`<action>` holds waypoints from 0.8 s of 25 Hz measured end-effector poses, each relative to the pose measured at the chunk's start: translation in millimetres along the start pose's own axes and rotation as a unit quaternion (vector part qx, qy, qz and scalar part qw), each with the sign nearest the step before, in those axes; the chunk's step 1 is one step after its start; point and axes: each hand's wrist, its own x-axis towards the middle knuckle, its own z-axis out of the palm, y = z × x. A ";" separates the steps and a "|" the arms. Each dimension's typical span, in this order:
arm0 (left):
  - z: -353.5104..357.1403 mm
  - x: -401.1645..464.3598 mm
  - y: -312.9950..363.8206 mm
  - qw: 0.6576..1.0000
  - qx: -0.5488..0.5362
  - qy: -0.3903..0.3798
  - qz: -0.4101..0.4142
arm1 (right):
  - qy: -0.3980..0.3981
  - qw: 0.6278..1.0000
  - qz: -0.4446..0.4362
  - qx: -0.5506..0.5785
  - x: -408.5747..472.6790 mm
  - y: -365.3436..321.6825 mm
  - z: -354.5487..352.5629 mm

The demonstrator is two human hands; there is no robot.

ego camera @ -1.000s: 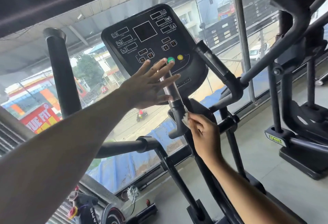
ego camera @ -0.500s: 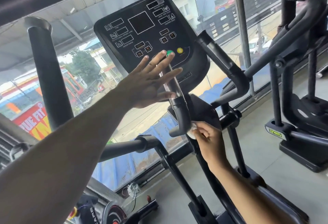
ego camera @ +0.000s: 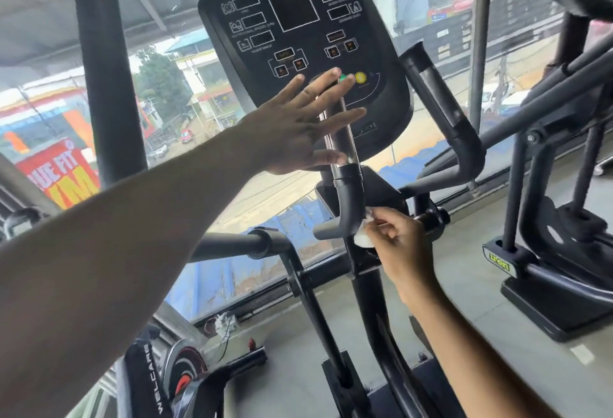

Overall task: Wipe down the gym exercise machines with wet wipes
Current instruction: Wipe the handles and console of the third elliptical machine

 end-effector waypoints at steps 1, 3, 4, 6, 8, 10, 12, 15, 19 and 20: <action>0.9 -0.5 0.2 1.000 0.001 0.004 -0.001 | -0.010 1.000 0.016 -0.025 1.4 4.8 3.9; 2.4 -0.7 0.2 1.000 0.002 0.007 -0.003 | -0.037 0.997 0.054 -0.035 9.6 16.2 11.9; 2.7 -0.5 0.6 1.000 -0.001 0.006 -0.004 | -0.050 0.995 0.075 -0.041 16.1 21.9 16.3; 1.5 -0.7 1.5 1.000 -0.006 0.002 -0.004 | -0.073 0.988 0.110 -0.085 29.1 30.5 26.4; -0.4 -0.9 2.2 1.000 -0.010 -0.001 -0.006 | -0.094 0.974 0.125 -0.162 40.8 38.9 34.9; -1.3 -2.0 3.9 1.000 -0.010 0.000 -0.007 | -0.118 0.961 0.134 -0.213 48.6 47.3 42.3; -1.5 -2.0 3.9 1.000 -0.014 0.002 -0.007 | -0.150 0.954 0.145 -0.213 53.2 50.6 46.9; 0.0 -2.5 2.8 1.000 -0.024 0.005 -0.006 | -0.170 0.953 0.171 -0.181 54.8 49.3 48.2; 2.5 0.0 2.0 1.000 -0.018 -0.003 -0.004 | -0.130 0.975 0.151 -0.100 42.0 28.0 20.4; 2.0 0.0 1.6 1.000 -0.022 -0.005 -0.004 | -0.127 0.979 0.148 -0.059 38.0 18.0 10.4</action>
